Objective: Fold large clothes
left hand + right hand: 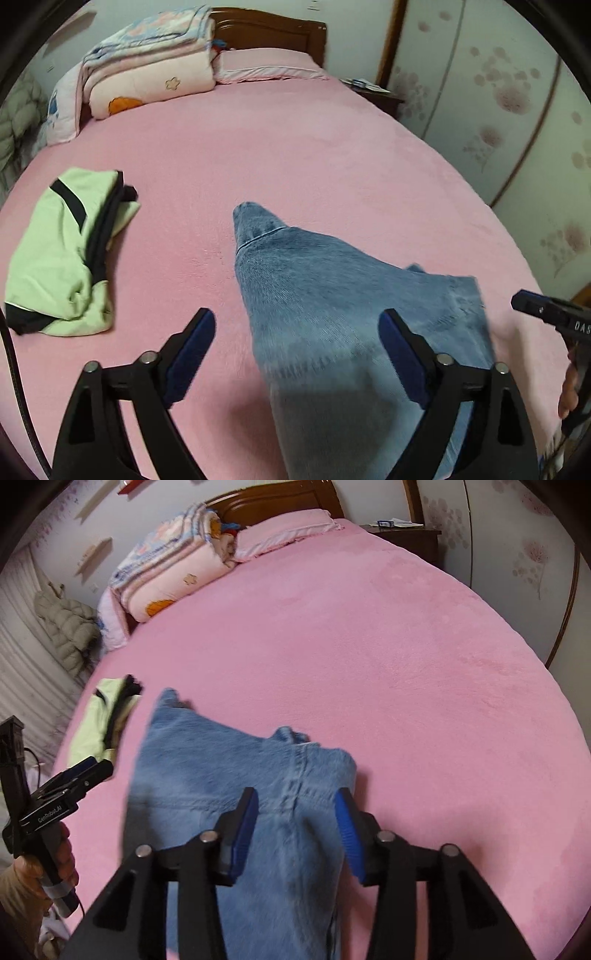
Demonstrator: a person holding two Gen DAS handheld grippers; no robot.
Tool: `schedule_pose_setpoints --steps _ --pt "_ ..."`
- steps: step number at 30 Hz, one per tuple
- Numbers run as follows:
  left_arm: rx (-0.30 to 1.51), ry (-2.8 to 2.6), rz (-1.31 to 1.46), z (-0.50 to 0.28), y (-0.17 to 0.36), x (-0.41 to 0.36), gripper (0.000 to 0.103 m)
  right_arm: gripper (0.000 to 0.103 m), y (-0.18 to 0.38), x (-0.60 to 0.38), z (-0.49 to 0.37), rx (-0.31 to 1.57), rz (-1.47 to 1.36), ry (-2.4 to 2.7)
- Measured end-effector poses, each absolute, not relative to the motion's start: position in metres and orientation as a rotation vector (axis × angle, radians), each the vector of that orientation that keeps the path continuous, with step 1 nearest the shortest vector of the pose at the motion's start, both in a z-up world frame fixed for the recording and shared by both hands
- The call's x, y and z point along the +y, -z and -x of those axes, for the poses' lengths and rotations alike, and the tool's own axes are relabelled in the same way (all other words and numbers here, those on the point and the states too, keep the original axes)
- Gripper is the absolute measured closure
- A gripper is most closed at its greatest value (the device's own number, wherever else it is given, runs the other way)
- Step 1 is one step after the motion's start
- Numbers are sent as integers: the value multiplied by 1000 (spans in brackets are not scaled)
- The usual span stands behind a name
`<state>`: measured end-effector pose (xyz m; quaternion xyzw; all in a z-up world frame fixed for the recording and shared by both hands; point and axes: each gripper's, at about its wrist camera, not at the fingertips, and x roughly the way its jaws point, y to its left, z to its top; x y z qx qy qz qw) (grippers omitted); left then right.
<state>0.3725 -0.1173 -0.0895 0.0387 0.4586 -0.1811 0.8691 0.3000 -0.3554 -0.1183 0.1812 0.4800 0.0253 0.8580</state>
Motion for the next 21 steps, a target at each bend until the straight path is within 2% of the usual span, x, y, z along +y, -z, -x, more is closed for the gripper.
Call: schedule_pose_setpoints --steps 3,8,12,16,21 --pt "951 421 -101 -349 60 -114 7 44 93 -356 -280 992 -396 -68" --pt "908 503 -89 -313 11 -106 7 43 54 -350 -245 962 -381 -103" --pt "896 566 -30 -289 -8 -104 7 41 30 -344 -222 931 -347 -125" --pt "814 604 -30 -263 -9 -105 7 41 26 -345 -203 881 -368 -150" --pt "879 585 -60 -258 34 -109 7 41 47 -355 -193 803 -411 -137"
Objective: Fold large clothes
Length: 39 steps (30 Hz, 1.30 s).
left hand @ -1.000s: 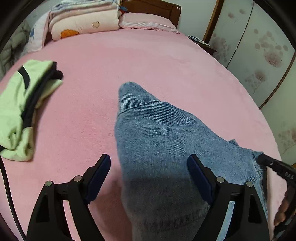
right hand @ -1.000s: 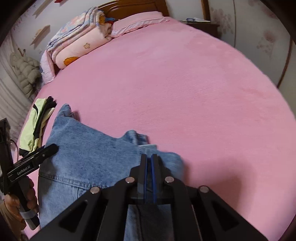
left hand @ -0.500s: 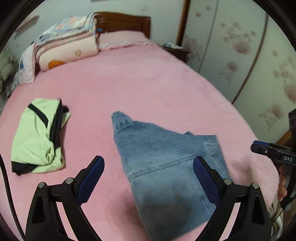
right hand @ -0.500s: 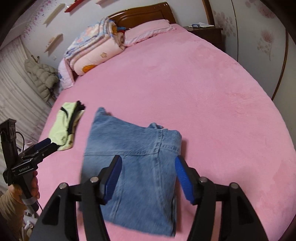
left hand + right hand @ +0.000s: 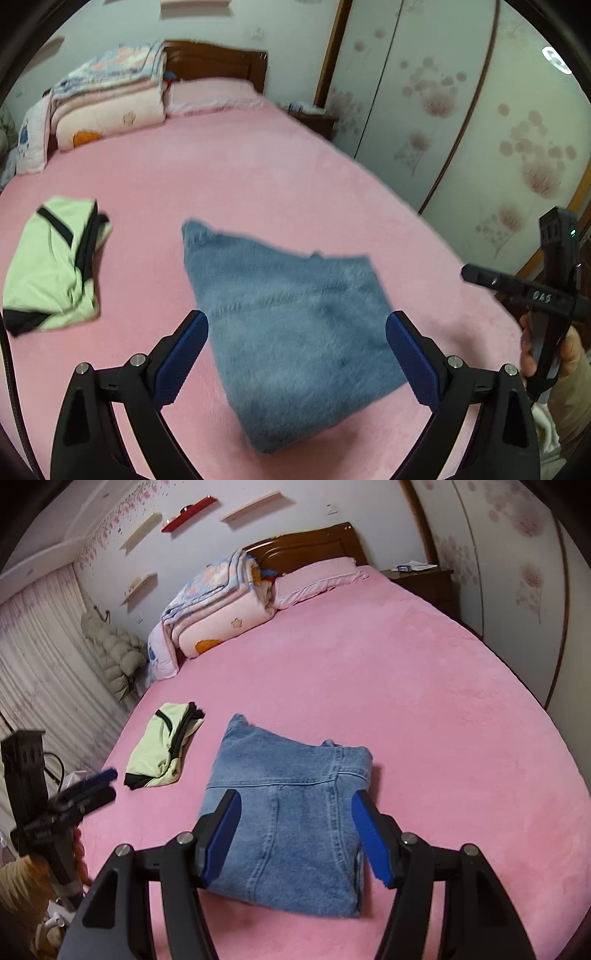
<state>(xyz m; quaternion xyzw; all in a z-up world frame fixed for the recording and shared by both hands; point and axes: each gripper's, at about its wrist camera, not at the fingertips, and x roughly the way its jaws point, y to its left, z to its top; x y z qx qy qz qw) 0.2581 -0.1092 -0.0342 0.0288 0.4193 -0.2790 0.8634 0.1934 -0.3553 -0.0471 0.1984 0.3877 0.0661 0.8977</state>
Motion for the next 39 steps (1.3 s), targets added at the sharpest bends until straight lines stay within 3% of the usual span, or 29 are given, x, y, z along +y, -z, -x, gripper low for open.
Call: schedule_pose_setpoints --steps 9,15,16,27,31,33,38,39 --pt "1102 546 -25 -290 145 -102 7 41 149 -359 -217 1026 -450 -170" --pt "1188 553 95 -308 189 -99 6 41 203 -355 -239 1158 -497 -204" --pt "1194 559 94 -310 194 -99 3 41 210 -355 -244 1167 -514 -217" --pt "1289 639 251 -346 239 -90 0 41 251 -342 -291 1175 -637 -407" --pt "1320 638 276 -351 244 -90 0 50 250 -338 -294 1158 -623 -423" --pt "1307 612 255 -348 241 -94 8 57 247 -338 -289 1139 -626 -413" --pt "1212 553 92 -327 212 -112 47 76 226 -331 -279 1091 -597 -350" --pt "1199 549 69 -323 205 -114 50 79 220 -329 -275 1084 -583 -335"
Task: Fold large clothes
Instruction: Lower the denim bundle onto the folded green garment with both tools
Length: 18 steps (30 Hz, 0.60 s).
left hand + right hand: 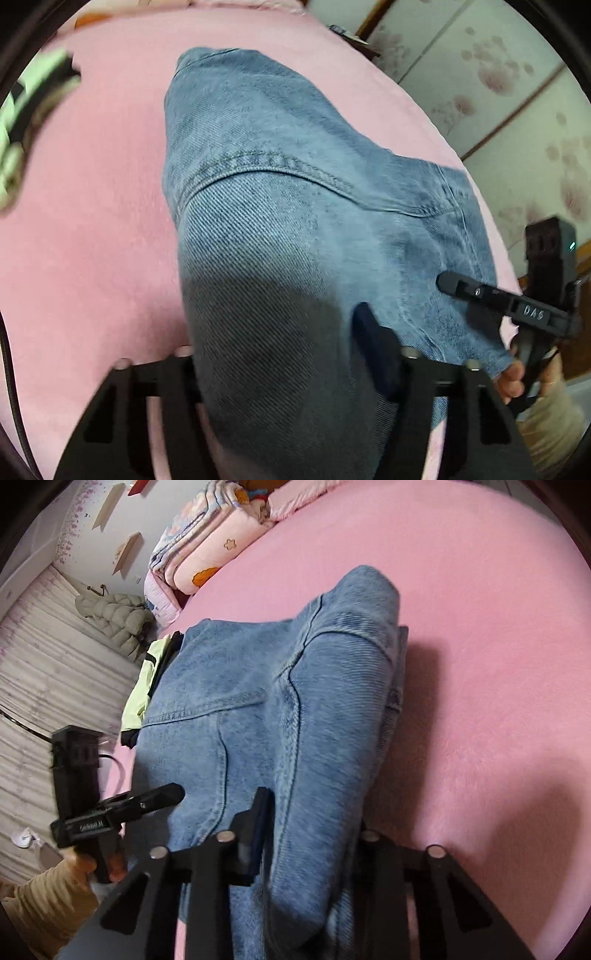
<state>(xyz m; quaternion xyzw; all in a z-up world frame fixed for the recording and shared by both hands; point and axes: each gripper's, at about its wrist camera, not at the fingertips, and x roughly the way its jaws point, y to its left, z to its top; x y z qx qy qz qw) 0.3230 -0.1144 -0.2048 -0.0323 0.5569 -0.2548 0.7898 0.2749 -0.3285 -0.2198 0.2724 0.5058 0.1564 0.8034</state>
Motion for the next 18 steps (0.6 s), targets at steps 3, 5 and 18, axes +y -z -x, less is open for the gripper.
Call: schedule_pose_setpoints --steps 3,5,18 --pt "1166 550 28 -307 183 -113 59 82 197 -317 -263 1052 -541 -303" --pt "1152 559 -8 -288 169 -109 61 83 180 -306 -250 1042 -509 -292" --pt "1145 518 8 -179 104 38 61 84 118 -188 -155 1065 -491 -435"
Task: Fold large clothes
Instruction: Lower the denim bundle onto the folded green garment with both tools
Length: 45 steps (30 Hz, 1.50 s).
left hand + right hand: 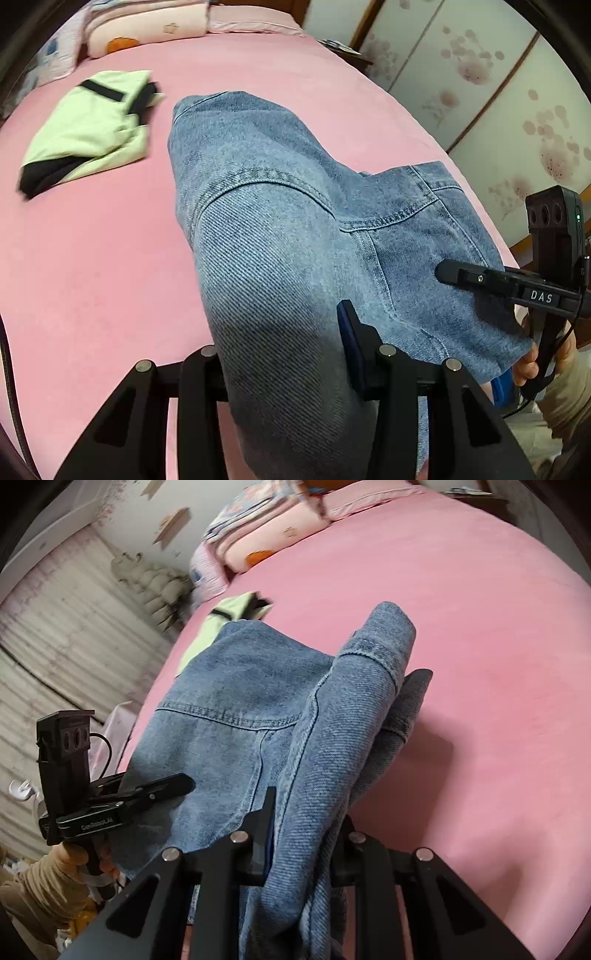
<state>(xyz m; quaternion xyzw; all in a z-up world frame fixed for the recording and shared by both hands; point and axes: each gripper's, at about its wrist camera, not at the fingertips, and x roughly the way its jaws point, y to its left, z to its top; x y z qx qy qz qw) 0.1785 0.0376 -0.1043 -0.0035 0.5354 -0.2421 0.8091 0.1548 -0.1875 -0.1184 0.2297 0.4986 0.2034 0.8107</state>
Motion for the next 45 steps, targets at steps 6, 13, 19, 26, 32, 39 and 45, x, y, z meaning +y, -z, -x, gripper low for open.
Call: schedule_pose_setpoints --steps 6,13,19,26,32,39,45 --pt "1075 449 -5 -185 67 129 61 84 108 -149 -148 1043 -440 -531" --pt "960 401 -69 -292 15 214 61 84 97 -115 -243 963 -408 -588" --pt "878 411 -135 -428 8 270 61 84 77 -40 -373 882 -415 -558" --pt "964 407 -73 -557 83 319 60 84 127 13 -506 886 -474 -506" --pt "985 394 -12 -598 155 331 27 83 205 29 -555 955 -423 -388" --pt "934 385 30 -590 170 346 15 61 233 16 -555 968 -371 -377" --pt "891 290 -9 -580 160 356 11 59 216 14 -537 958 -244 -351"
